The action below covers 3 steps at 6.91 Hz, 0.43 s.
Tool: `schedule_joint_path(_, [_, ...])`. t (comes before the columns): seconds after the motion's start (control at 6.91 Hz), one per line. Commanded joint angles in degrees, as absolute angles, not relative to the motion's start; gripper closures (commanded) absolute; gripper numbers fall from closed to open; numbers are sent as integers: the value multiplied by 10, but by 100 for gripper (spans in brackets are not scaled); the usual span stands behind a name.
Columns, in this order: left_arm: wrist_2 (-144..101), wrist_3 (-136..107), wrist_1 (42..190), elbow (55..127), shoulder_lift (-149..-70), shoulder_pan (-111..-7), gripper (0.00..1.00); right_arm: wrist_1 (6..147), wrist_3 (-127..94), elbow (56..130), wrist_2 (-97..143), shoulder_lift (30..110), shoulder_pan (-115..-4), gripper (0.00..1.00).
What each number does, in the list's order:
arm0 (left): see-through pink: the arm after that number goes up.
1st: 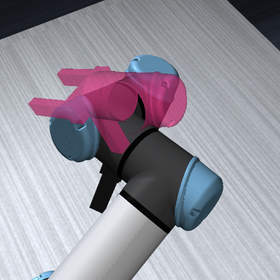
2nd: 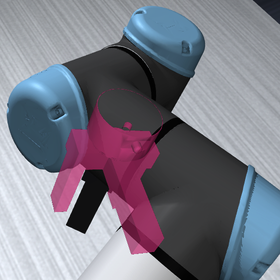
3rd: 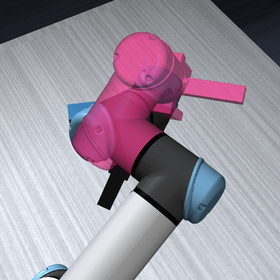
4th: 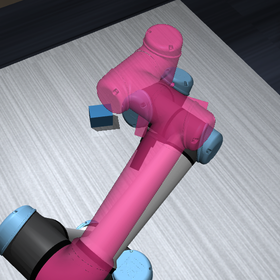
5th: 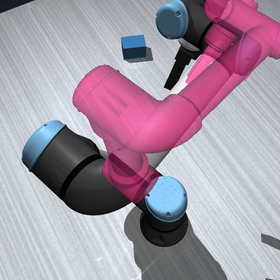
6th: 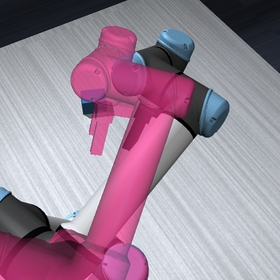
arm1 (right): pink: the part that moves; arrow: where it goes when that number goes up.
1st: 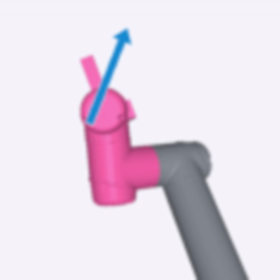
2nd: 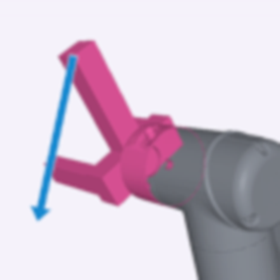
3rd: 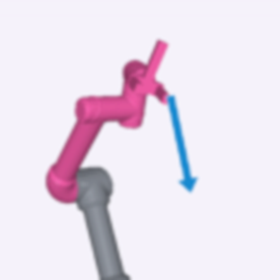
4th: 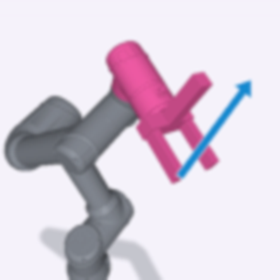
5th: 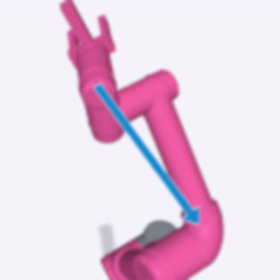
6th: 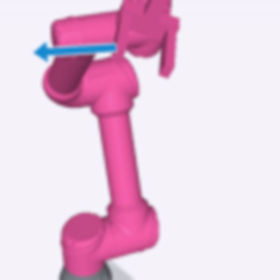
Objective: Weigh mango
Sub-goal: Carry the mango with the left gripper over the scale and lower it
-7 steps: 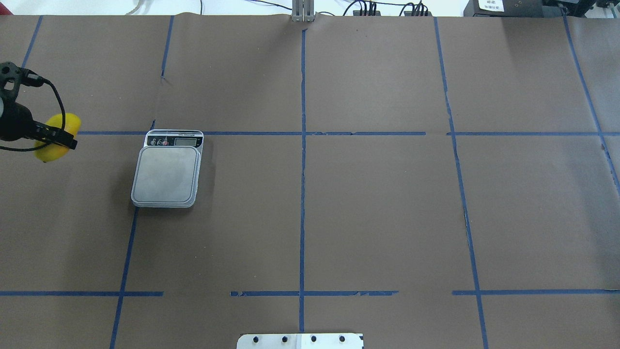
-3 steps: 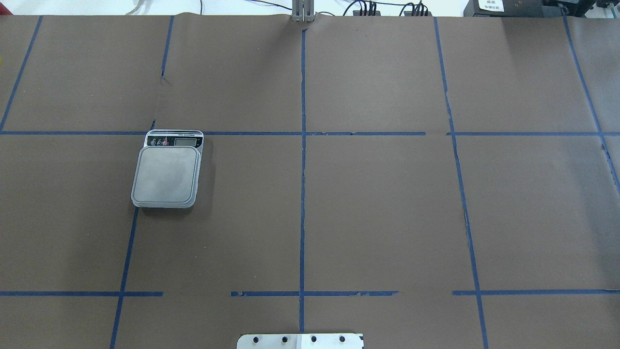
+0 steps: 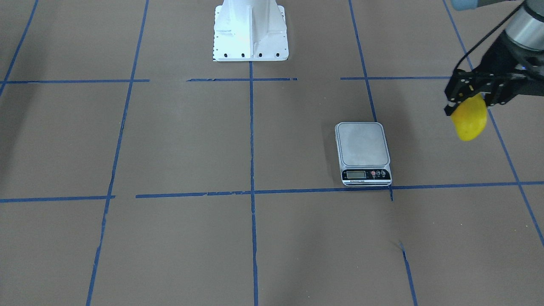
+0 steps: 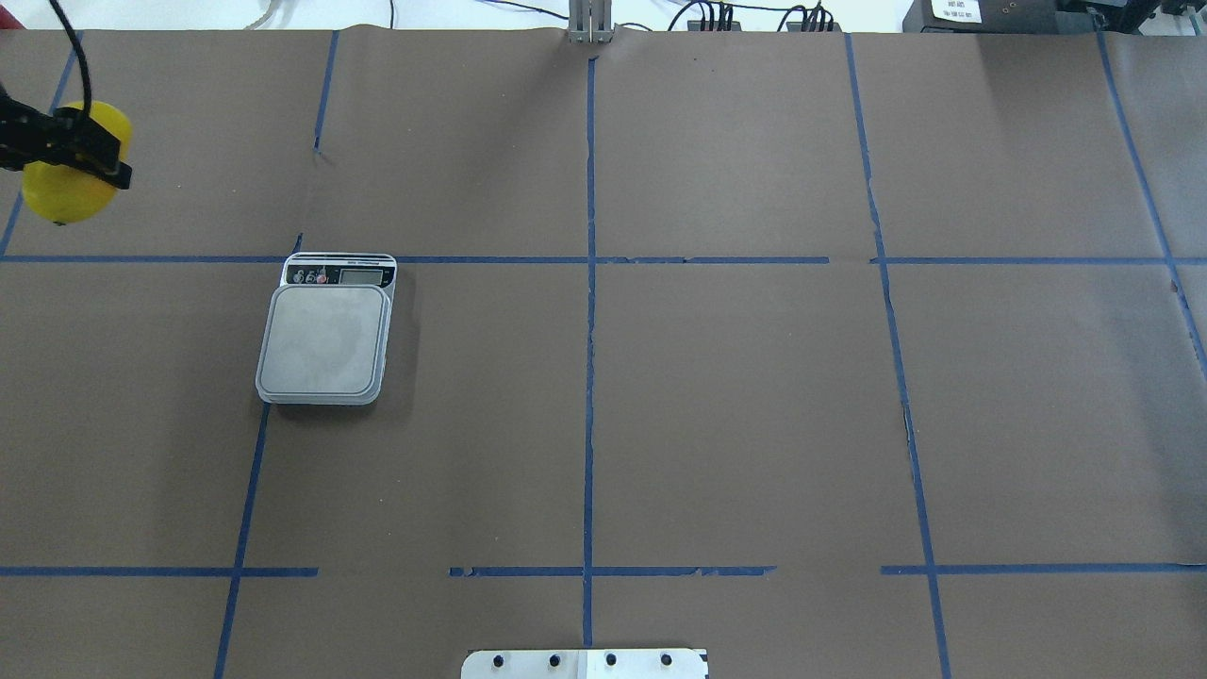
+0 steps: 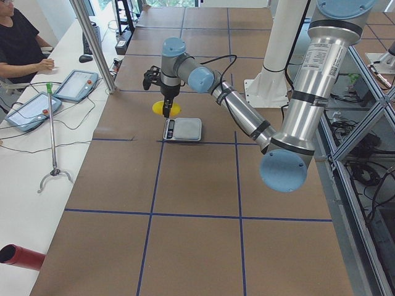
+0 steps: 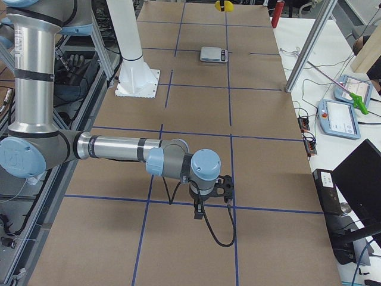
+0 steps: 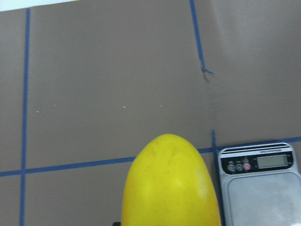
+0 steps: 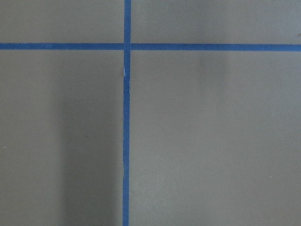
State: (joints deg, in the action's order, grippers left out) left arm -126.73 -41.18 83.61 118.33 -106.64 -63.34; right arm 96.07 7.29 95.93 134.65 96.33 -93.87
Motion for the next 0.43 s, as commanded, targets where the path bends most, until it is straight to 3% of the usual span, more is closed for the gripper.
schedule_joint_path(0.0, [-1264, -524, 838, 1175, -1117, -543, 100, 961, 73, 960, 1346, 963, -939, 0])
schedule_joint_path(0.29, [-1221, -530, 941, 1079, -1118, -500, 100, 961, 73, 960, 1346, 963, -939, 0])
